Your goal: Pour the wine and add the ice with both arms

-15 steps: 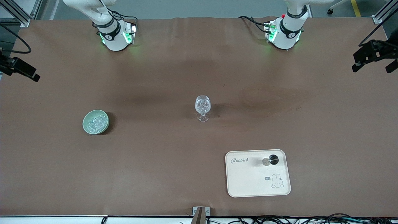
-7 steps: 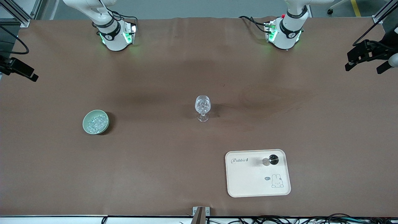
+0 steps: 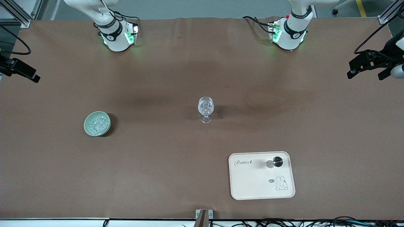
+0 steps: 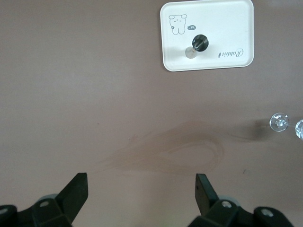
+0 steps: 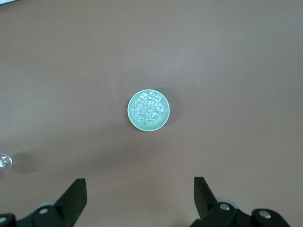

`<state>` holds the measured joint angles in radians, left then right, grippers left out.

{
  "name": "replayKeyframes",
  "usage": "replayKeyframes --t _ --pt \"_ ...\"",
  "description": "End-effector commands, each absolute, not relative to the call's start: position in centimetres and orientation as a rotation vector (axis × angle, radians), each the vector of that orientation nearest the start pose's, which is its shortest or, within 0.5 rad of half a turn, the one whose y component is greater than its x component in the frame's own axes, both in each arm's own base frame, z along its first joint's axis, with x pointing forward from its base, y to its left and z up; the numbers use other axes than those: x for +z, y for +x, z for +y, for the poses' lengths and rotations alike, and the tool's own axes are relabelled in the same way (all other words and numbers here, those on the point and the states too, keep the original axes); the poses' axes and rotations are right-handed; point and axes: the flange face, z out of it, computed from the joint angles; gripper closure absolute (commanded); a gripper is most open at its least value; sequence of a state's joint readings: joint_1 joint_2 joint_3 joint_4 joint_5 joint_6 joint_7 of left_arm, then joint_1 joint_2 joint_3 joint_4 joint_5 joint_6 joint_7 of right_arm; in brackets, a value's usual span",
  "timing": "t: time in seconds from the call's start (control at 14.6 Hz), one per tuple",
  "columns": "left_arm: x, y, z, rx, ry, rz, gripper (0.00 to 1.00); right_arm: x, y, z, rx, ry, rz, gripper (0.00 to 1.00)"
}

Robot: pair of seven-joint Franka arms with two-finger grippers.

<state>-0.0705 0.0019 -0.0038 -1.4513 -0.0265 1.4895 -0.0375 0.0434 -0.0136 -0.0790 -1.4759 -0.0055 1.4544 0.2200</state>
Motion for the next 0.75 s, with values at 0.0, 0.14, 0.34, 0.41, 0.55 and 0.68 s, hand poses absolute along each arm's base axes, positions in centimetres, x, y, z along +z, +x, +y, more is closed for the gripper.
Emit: replayKeyframes --t 0.0,0.14,0.34,0.41,0.55,0.68 --pt "67.40 54.31 -3.90 -0.071 -3.156 0.026 0.00 66.96 53.74 -1.95 0.002 -3.116 0.404 0.00" --pt "67.38 54.45 -3.73 -0.082 -3.141 0.026 0.00 66.85 53.93 -1.42 -0.003 -3.123 0.389 0.00" --pt "67.43 54.59 -3.66 -0.099 -3.133 0.025 0.00 66.86 54.24 -1.30 -0.029 -3.118 0.385 0.00" --pt "67.36 54.59 -3.74 -0.097 -3.133 0.025 0.00 66.86 54.24 -1.32 -0.029 -3.120 0.386 0.00" --pt "67.29 54.58 -3.84 -0.095 -3.135 0.028 0.00 66.86 54.24 -1.34 -0.030 -3.121 0.386 0.00" --pt "67.20 54.56 -3.92 -0.090 -3.135 0.028 0.00 66.86 54.24 -1.32 -0.029 -3.120 0.388 0.00"
